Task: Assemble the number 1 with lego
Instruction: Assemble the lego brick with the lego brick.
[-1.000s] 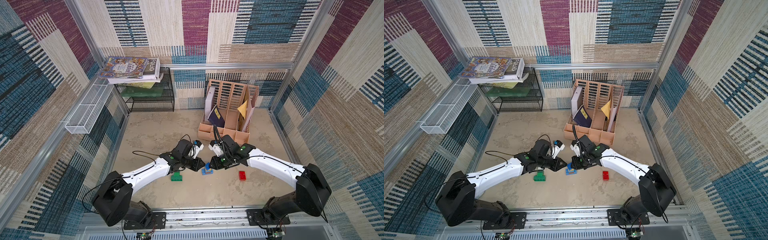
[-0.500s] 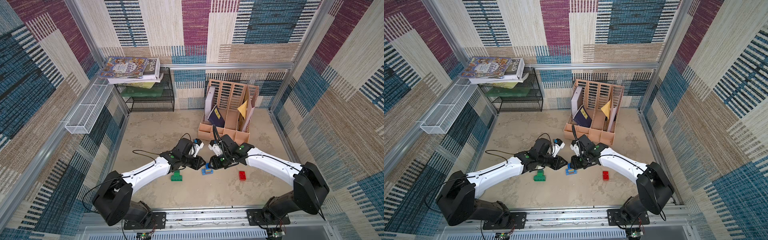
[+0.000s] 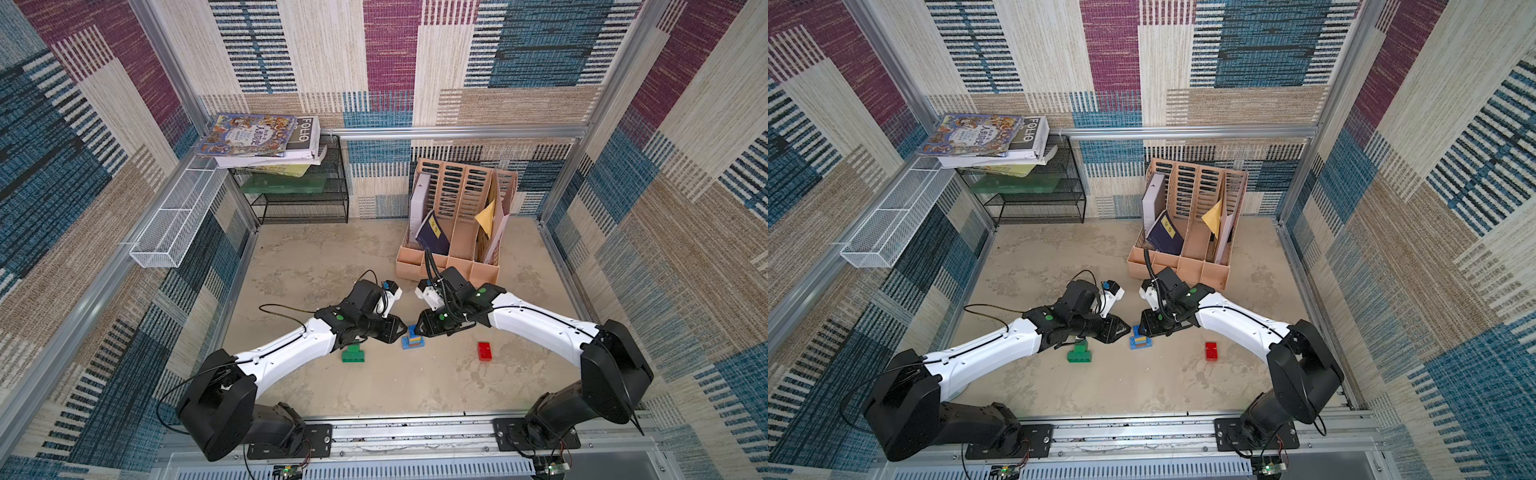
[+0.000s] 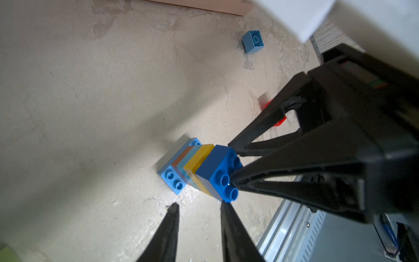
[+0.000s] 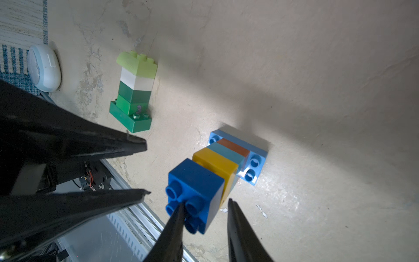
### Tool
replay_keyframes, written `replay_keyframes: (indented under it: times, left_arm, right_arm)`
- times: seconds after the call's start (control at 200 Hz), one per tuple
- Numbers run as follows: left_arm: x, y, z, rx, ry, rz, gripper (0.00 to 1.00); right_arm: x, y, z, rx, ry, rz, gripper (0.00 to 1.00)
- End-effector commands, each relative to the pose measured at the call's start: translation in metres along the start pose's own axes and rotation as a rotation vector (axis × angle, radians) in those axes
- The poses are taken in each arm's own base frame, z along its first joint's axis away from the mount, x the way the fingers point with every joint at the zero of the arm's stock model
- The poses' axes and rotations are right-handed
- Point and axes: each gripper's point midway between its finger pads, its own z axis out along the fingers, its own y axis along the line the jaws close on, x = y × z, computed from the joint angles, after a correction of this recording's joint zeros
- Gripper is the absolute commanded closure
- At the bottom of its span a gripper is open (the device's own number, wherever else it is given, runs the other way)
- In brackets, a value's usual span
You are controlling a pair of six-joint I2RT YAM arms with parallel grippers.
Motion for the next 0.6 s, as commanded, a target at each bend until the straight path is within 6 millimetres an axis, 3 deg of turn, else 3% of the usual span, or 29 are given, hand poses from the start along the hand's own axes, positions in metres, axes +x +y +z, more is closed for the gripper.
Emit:
replay_keyframes:
  times: [0.0, 0.205, 0.596]
  left_arm:
    - [-0.003, -0.004, 0.002, 0.024, -0.007, -0.015, 0.62]
    - [-0.009, -0.005, 0.009, 0.036, -0.012, -0.06, 0.58]
    - [-0.005, 0.008, 0.016, -0.027, 0.021, -0.107, 0.62]
  right_arm:
    - [0.011, -0.012, 0.003, 0.055, 0.047, 0.008, 0.67]
    - [0.012, -0.012, 0.003, 0.059, 0.058, 0.012, 0.67]
    - [0.012, -0.013, 0.006, 0.063, 0.068, 0.022, 0.68]
